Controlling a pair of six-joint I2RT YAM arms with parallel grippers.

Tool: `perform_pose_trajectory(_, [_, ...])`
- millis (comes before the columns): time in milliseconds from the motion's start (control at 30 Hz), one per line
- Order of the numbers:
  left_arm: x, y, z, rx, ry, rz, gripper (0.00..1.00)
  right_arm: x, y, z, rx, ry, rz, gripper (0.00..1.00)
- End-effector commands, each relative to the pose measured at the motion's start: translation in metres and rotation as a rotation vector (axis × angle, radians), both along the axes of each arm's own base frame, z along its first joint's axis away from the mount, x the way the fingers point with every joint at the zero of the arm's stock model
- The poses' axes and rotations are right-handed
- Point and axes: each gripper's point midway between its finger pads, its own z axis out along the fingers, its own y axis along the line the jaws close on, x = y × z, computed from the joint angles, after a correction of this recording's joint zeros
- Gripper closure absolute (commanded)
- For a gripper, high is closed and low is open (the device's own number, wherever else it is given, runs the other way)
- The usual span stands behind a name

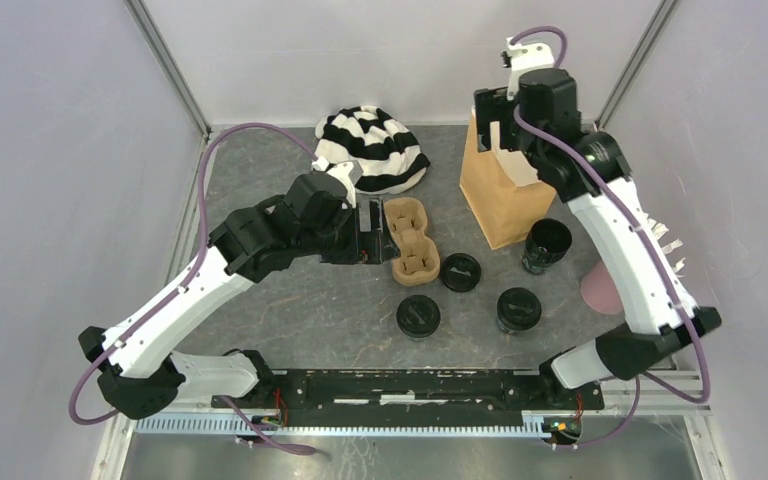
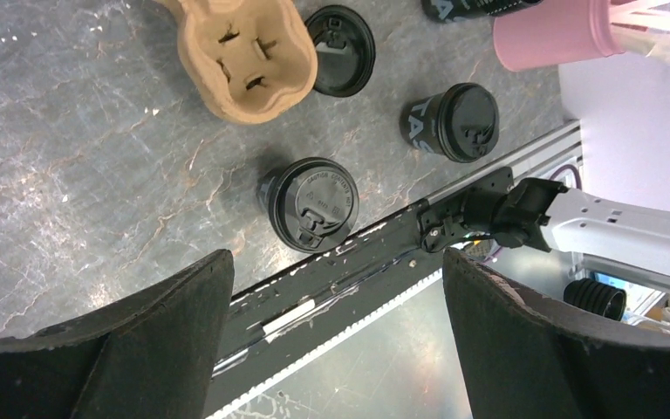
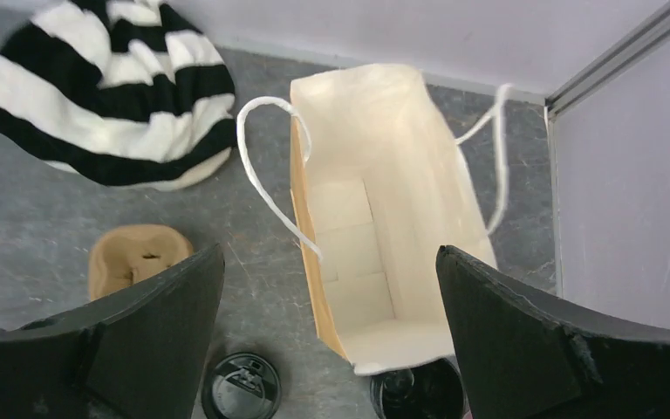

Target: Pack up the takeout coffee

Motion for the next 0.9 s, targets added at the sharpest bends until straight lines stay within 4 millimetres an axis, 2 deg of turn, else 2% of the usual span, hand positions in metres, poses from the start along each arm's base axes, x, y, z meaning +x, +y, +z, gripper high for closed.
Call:
perform_pose_trajectory(0, [0.011, 0.003, 0.025, -0.013, -0.091, 0.003, 0.05, 0.033, -0.001, -0.054, -0.166, 0.106, -0.026, 0.02])
perform_pose_trajectory(200, [0.004, 0.013, 0.029, -0.015, -0.089, 0.016, 0.05, 0.049, 0.0, -0.087, -0.201, 0.146, -0.045, 0.08])
perform_pose_trajectory(300, [0.002, 0.018, 0.029, -0.015, -0.09, 0.023, 0.05, 0.056, -0.009, -0.104, -0.251, 0.158, -0.074, 0.14])
perform_pose_trajectory(400, [-0.001, 0.019, 0.028, -0.016, -0.086, 0.018, 0.05, 0.063, -0.012, -0.116, -0.293, 0.164, -0.084, 0.27])
perform_pose_trajectory(467, [-0.002, 0.019, 0.028, -0.013, -0.082, 0.01, 0.05, 0.068, -0.01, -0.116, -0.303, 0.163, -0.08, 0.45])
perform_pose_trajectory(600, [-0.004, 0.02, 0.029, -0.013, -0.086, 0.0, 0.05, 0.073, -0.007, -0.098, -0.308, 0.12, -0.054, 0.93])
perform_pose_trajectory(633, [-0.005, 0.021, 0.029, -0.014, -0.087, -0.001, 0.05, 0.075, -0.007, -0.091, -0.309, 0.096, -0.049, 1.0])
perform_pose_trajectory(733, [-0.005, 0.024, 0.032, -0.02, -0.099, 0.005, 0.05, 0.077, -0.001, -0.062, -0.324, 0.007, 0.009, 1.0])
perform_pose_trajectory(867, [-0.008, 0.028, 0.038, -0.036, -0.116, 0.01, 0.05, 0.071, 0.022, 0.006, -0.278, -0.208, 0.166, 1.0])
